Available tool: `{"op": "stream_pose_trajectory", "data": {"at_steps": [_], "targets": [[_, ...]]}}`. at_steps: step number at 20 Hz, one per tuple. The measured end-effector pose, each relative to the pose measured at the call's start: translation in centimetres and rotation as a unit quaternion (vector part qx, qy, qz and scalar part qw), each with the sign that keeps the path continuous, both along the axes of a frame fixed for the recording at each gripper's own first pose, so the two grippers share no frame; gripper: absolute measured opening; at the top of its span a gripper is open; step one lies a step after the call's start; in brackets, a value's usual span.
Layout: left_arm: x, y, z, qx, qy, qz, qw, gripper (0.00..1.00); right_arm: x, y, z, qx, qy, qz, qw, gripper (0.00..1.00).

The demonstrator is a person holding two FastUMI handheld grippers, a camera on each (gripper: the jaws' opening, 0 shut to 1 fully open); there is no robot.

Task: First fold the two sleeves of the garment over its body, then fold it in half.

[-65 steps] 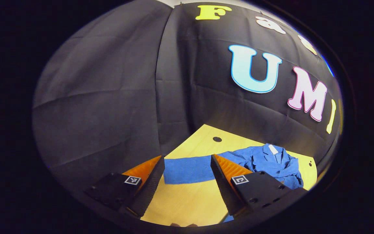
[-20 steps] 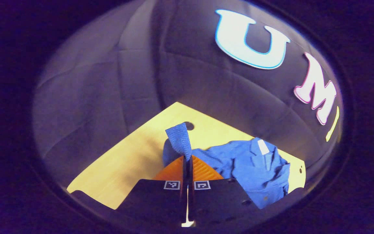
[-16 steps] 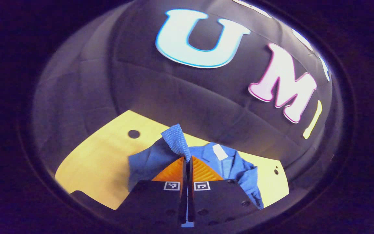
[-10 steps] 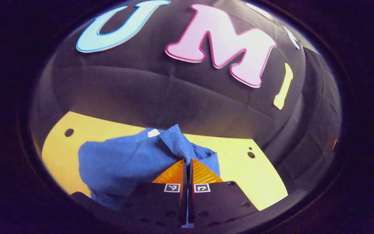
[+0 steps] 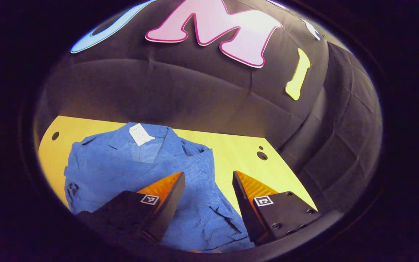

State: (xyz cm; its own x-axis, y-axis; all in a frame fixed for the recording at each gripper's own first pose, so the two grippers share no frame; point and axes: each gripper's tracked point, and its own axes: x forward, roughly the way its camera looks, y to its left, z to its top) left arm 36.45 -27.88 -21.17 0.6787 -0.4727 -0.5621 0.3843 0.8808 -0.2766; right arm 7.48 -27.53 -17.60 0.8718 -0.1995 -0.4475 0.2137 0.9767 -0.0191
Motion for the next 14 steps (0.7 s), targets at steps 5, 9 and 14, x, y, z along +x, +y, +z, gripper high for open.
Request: {"op": "stream_pose_trajectory", "data": {"at_steps": [5,9,14], "targets": [[-8.1,10.8,3.7,0.041,-0.043,0.023,0.998,0.81,-4.1,3.4,-6.0,0.001,0.056,0.014,0.998,0.99],[-18.4,21.2,0.3,0.098,0.031,0.077,0.992,0.82,-9.0,4.5,-12.1,0.008,0.14,0.0,0.99,1.0],[-30.5,32.3,-7.9,0.165,0.165,0.159,0.959,0.83,-16.5,3.8,-18.5,0.029,0.256,-0.036,0.966,1.0]]}}
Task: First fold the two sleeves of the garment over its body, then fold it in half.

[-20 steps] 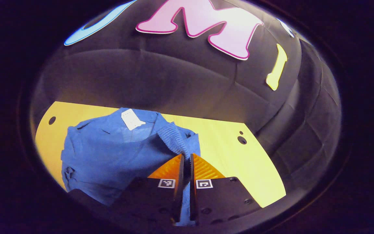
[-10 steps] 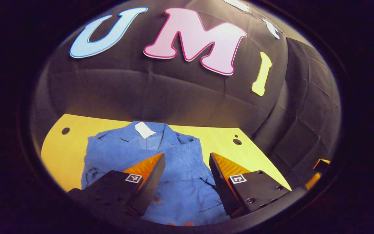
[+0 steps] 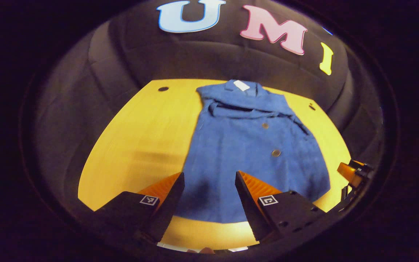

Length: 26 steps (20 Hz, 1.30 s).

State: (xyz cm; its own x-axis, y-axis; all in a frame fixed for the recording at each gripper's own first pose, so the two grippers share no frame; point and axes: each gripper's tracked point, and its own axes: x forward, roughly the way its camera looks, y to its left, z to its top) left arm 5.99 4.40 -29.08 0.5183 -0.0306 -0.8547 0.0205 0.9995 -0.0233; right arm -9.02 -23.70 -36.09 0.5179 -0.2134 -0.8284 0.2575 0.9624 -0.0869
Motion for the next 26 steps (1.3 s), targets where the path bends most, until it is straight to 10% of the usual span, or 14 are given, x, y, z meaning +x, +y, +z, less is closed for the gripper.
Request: {"op": "stream_pose_trajectory", "data": {"at_steps": [15,17,18,19,20,21,26], "targets": [[-0.3,-1.1,-5.2,0.001,0.032,0.017,0.999,0.75,-3.3,0.8,-6.1,0.055,0.077,-0.052,0.994,0.96],[-0.2,-1.8,-5.2,-0.002,0.035,0.0,0.999,0.67,-2.6,1.8,-6.2,0.068,0.077,-0.05,0.993,0.55],[-0.3,-2.3,-5.1,-0.012,0.037,-0.005,0.999,0.52,-2.7,2.1,-6.5,0.067,0.091,-0.045,0.993,0.55],[-0.2,-2.8,-4.9,-0.021,0.033,-0.007,0.999,0.38,-2.4,2.2,-6.3,0.049,0.091,-0.037,0.994,0.17],[0.1,-3.1,-5.2,-0.026,0.029,-0.006,0.999,0.24,-2.1,2.5,-6.4,0.038,0.1,-0.013,0.994,0.07],[0.3,-3.8,-5.1,-0.041,0.024,-0.018,0.999,0.1,-2.0,2.4,-6.2,0.02,0.101,0.007,0.995,0.14],[0.8,-5.7,-5.1,-0.115,0.021,-0.02,0.993,0.01,0.1,5.8,-6.1,0.081,0.082,0.042,0.993,0.01]]}}
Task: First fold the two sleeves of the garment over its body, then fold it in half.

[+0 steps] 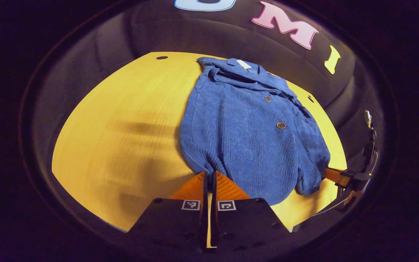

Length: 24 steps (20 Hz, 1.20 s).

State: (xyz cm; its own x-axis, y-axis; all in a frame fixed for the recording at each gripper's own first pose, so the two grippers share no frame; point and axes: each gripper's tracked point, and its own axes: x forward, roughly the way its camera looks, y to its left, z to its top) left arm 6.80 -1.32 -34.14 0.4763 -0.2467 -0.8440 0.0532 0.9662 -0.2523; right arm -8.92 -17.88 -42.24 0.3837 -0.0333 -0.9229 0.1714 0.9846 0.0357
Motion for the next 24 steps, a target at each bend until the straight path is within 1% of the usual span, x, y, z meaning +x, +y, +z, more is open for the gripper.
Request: {"op": "stream_pose_trajectory", "data": {"at_steps": [2,5,9,12,15,18,20,22,24], "targets": [[0.0,0.3,0.1,-0.002,0.006,0.001,1.0,0.01,0.9,0.1,0.8,0.007,-0.015,-0.009,1.0,0.01],[0.6,0.4,2.4,0.001,-0.018,-0.007,1.0,0.01,2.8,0.4,3.6,0.013,-0.044,-0.02,0.999,0.01],[3.4,0.1,7.3,0.009,-0.074,-0.044,0.996,0.01,7.7,1.4,8.9,0.018,-0.104,-0.01,0.994,0.01],[7.0,-0.9,11.0,-0.009,-0.109,-0.059,0.992,0.01,11.9,2.4,12.0,0.034,-0.14,-0.004,0.99,0.01],[12.3,-1.3,14.4,-0.013,-0.148,-0.073,0.986,0.01,17.6,2.6,15.1,0.042,-0.184,0.001,0.982,0.01],[19.5,-1.3,17.3,0.009,-0.199,-0.091,0.976,0.01,24.9,2.0,17.3,0.038,-0.226,0.015,0.973,0.01],[24.7,-1.7,18.7,0.02,-0.23,-0.097,0.968,0.01,30.2,0.4,18.2,0.015,-0.251,0.024,0.968,0.01],[30.4,-1.7,19.7,0.03,-0.26,-0.091,0.961,0.01,35.6,-1.9,19.0,-0.009,-0.283,0.025,0.959,0.01],[36.1,-1.0,19.5,0.048,-0.279,-0.08,0.956,0.01,40.4,-4.3,18.3,-0.02,-0.301,0.018,0.953,0.0]]}}
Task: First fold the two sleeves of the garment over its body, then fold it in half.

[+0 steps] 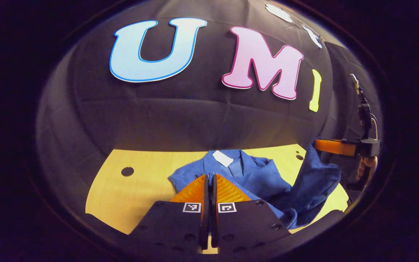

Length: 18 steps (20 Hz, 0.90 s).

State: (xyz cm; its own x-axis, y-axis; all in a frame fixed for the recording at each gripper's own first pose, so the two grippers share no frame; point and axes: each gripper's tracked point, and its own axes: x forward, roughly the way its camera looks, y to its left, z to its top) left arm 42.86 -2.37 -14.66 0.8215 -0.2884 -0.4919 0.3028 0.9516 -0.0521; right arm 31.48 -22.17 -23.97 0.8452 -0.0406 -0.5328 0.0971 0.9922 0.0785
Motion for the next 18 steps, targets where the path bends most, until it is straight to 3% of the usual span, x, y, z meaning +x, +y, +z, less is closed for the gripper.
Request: {"op": "stream_pose_trajectory", "data": {"at_steps": [4,5,7,9,12,15,18], "targets": [[10.7,1.4,-0.9,0.004,-0.083,0.051,0.995,0.01,8.2,-5.4,-4.0,-0.057,-0.031,-0.023,0.998,0.03],[13.2,1.4,-1.4,0.001,-0.112,0.061,0.992,0.1,9.4,-6.6,-4.9,-0.078,-0.043,-0.034,0.995,0.1],[15.4,1.7,-3.5,0.019,-0.115,0.079,0.99,0.46,10.8,-7.3,-6.7,-0.093,-0.056,-0.03,0.994,0.69],[15.3,1.7,-5.8,0.037,-0.088,0.099,0.991,0.83,10.6,-7.1,-8.7,-0.093,-0.042,-0.019,0.995,0.9],[12.4,0.6,-6.5,0.01,-0.045,0.113,0.993,0.87,9.3,-6.9,-9.1,-0.086,-0.034,-0.015,0.996,0.96],[10.6,0.9,-3.7,0.004,-0.067,0.132,0.989,0.86,7.2,-6.4,-6.5,-0.087,-0.058,-0.018,0.994,0.96],[6.3,0.4,0.3,-0.021,-0.099,0.127,0.987,0.86,4.1,-5.3,-2.1,-0.095,-0.097,-0.02,0.991,0.96]]}}
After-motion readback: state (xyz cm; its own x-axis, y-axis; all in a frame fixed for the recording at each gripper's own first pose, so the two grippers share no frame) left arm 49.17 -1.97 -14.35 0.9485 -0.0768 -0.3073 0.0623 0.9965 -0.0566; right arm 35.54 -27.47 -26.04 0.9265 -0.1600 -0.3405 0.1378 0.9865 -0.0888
